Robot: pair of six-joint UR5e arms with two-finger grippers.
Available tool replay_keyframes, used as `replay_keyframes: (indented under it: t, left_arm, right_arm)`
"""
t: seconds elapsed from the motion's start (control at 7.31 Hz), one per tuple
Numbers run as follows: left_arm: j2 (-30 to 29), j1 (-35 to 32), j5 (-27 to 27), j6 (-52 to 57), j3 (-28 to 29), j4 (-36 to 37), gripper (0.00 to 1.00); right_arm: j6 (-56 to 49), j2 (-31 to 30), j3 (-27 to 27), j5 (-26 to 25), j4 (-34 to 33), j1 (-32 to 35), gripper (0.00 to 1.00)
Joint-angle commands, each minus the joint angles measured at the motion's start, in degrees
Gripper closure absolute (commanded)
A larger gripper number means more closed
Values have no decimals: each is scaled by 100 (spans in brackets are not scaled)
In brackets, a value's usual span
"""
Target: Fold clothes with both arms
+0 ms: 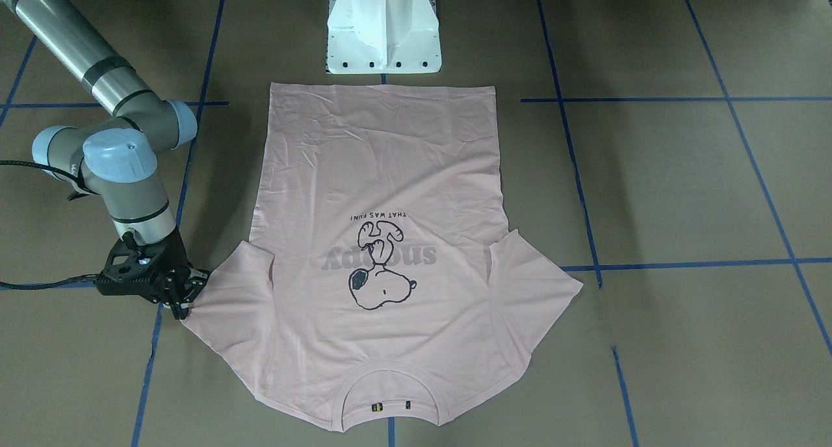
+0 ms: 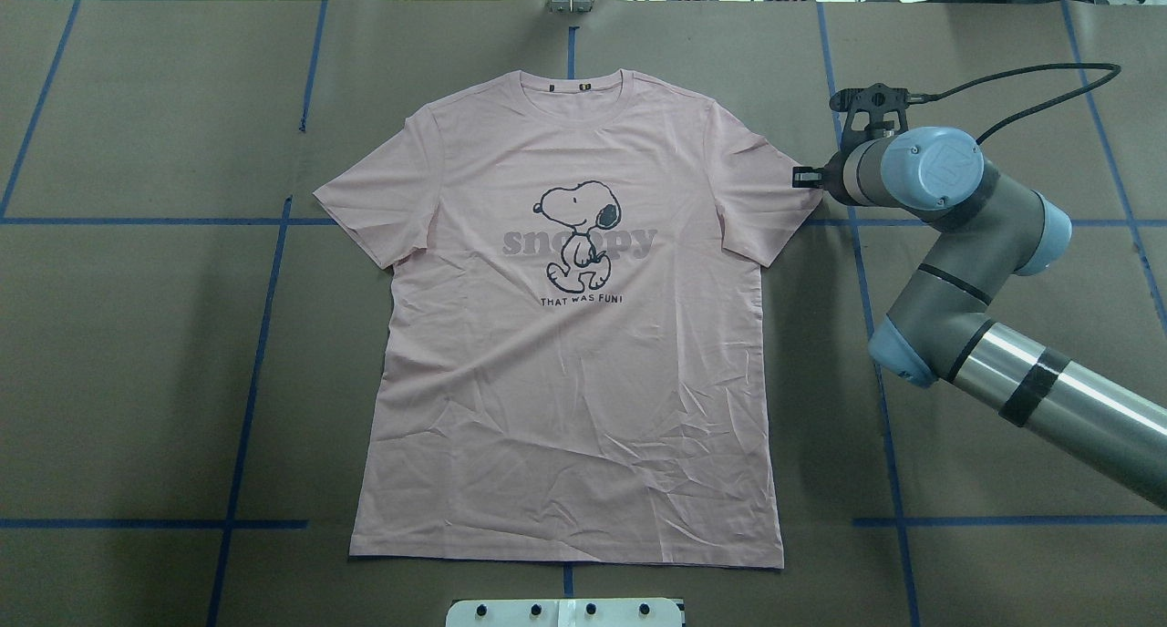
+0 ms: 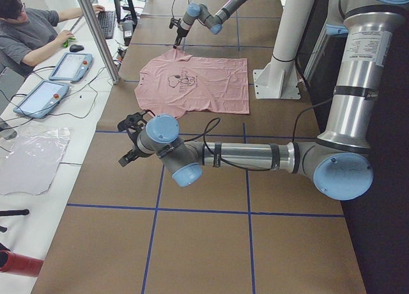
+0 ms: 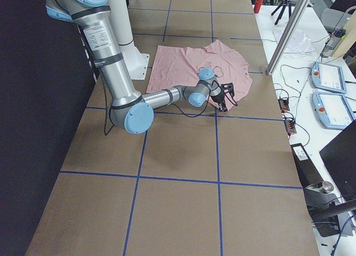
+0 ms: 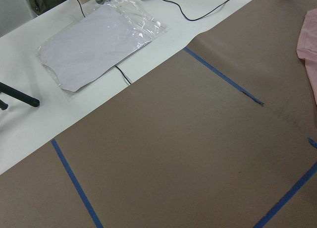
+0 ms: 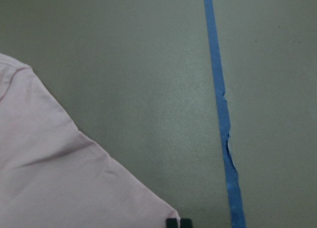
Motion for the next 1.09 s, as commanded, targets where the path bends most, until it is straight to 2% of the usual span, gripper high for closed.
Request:
replay_keyframes:
  t: [0.0,0.14,0.27,0.55,0.68,0.82,0.96]
  left_arm:
    - [-1,0,0,0,0,0,0]
    - [-1,0,0,0,0,0,0]
    - [8,9,0,0,0,0,0]
    - [43,0,0,0,0,0,0]
    - [52,9,0,0,0,0,0]
    - [52,0,0,0,0,0,0]
    - [78,0,0,0,0,0,0]
  right_arm:
    - [17,339,528,-90,-1070,-11,100]
    - [105,768,740,-378,-2139,-63,100]
    - [697,1277,681,-555,-2768,-342,100]
    - [1123,1895,121,-1029,-2862,-695,100]
    - [1212,2228,-308,-1040,-2862,-757,100]
    - [1187,2370,-504,-1153,-2853,-801,100]
    - [1126,2337,-541,-1180,-2836,-854,1]
